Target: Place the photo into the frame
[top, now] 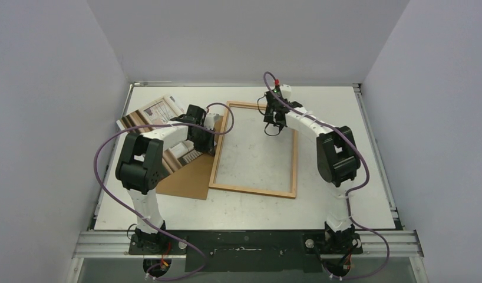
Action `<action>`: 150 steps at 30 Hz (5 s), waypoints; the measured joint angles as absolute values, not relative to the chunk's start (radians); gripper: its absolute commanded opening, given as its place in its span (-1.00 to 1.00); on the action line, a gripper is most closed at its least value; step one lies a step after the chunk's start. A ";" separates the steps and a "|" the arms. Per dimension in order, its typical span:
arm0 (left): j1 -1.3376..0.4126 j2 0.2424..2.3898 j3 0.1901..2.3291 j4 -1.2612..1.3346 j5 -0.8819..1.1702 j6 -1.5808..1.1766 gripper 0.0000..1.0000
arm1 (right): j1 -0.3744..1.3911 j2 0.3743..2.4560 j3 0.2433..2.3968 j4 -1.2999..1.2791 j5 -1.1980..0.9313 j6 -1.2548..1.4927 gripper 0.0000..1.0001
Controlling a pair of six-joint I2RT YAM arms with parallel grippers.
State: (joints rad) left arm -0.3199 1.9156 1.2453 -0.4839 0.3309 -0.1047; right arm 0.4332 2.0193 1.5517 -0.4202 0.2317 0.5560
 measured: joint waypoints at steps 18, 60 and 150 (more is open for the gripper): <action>-0.289 1.916 1.258 -0.540 0.382 -0.100 -0.93 | 0.452 2.432 2.187 -0.368 0.174 0.505 -0.13; -0.289 1.915 1.254 -0.542 0.406 -0.093 -0.94 | 0.423 2.501 2.164 -0.342 0.070 0.532 -0.17; -0.284 1.904 1.251 -0.550 0.425 -0.089 -0.97 | 0.399 2.454 1.979 -0.123 -0.053 0.619 -0.14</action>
